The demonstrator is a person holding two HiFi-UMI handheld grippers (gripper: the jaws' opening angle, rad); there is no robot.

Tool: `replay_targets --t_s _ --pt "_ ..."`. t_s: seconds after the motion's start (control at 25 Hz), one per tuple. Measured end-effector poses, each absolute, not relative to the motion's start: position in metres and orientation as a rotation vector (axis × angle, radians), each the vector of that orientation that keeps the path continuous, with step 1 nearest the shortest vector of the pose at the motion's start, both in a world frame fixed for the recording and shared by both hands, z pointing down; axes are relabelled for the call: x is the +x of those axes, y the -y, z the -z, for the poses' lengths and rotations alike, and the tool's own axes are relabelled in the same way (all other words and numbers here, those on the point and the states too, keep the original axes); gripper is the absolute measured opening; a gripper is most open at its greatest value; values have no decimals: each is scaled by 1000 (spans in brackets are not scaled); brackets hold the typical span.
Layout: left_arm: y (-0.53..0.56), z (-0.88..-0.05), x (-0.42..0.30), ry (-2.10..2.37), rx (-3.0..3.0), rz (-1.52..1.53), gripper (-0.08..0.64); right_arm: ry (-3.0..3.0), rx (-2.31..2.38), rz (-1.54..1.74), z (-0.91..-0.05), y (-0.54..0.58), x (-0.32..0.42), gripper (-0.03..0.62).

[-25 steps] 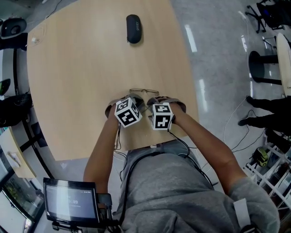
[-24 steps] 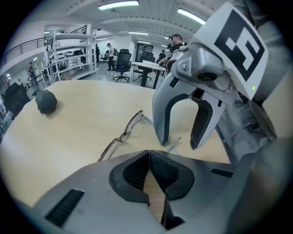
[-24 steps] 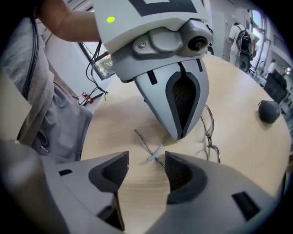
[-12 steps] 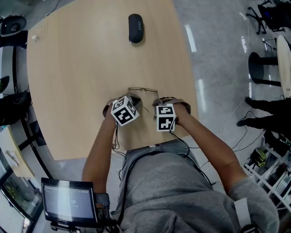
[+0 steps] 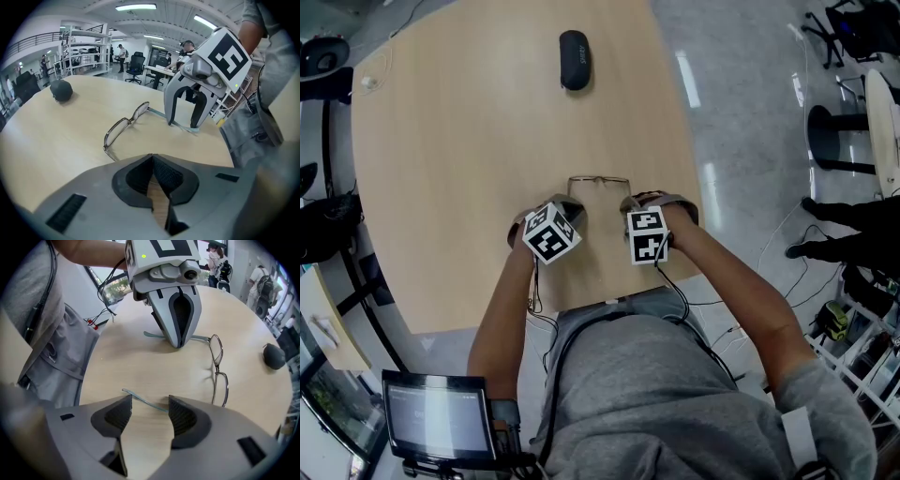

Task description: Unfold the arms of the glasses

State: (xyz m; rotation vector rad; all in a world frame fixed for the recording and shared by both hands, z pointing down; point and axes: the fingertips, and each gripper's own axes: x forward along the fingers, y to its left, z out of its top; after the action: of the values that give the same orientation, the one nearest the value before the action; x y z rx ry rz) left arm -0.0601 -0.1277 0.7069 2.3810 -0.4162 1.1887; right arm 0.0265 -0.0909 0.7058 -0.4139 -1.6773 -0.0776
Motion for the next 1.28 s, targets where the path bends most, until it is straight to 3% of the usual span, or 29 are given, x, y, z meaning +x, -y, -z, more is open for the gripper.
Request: replay_targets --t_s 0.32,0.76,1.04,1.28 --pt "128 -710 -66 574 2306 -1062 6 1561 -603 297 -710 109 46 230" --pt "126 -701 -67 757 2259 -868 6 1600 -558 301 -695 119 42 230" --pt "127 -629 -88 900 2344 -685 6 1831 -278 210 -642 125 11 230" --pt "137 -537 -106 1080 2455 -472 6 2241 139 -2 -533 147 -29 229"
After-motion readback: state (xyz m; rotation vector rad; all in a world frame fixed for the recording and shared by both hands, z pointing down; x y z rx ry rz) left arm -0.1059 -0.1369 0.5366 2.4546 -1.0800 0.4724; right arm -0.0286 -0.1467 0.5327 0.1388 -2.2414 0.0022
